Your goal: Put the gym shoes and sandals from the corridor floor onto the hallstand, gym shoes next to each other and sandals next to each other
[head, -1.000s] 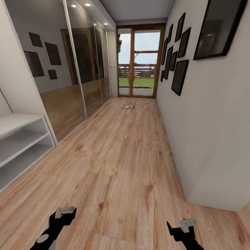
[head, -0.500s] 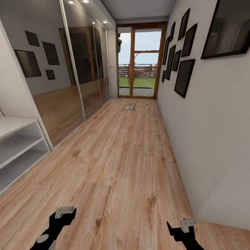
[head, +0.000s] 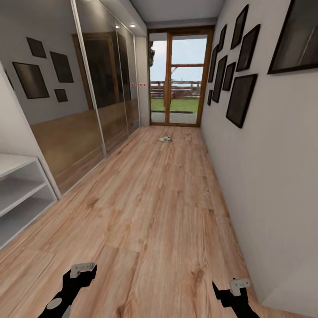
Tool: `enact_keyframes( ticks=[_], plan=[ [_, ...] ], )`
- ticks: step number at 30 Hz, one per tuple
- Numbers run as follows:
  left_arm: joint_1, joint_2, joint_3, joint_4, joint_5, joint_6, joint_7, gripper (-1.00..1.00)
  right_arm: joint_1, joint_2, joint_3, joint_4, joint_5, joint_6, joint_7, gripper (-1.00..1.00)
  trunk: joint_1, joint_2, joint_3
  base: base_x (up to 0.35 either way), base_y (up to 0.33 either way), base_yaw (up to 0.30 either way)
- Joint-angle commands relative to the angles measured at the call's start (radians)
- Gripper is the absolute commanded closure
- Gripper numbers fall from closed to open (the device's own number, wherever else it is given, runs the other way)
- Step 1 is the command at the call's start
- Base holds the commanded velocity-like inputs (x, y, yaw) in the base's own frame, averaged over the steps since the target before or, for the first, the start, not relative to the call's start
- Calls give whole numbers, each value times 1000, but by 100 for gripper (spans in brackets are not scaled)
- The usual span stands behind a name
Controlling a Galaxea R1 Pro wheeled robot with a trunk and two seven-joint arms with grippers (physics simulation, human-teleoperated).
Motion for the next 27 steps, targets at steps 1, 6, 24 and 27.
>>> enact_keyframes(
  ticks=[1,6,24,27],
  plan=[
    [-1,-1,6,1,0,-2,-8,-100,-1,0,7,1,-4,-3,1,-100,0,0,-1,340,0,0],
    [-1,-1,6,2,0,-2,-8,-100,0,0,7,1,-4,-3,1,-100,0,0,-1,340,0,0],
    [-2,-1,6,1,0,-2,-8,-100,-1,0,7,1,-4,-3,1,-100,0,0,-1,340,0,0],
    [-1,-1,6,1,0,-2,-8,-100,-1,0,7,1,-4,-3,1,-100,0,0,-1,340,0,0]
  ],
)
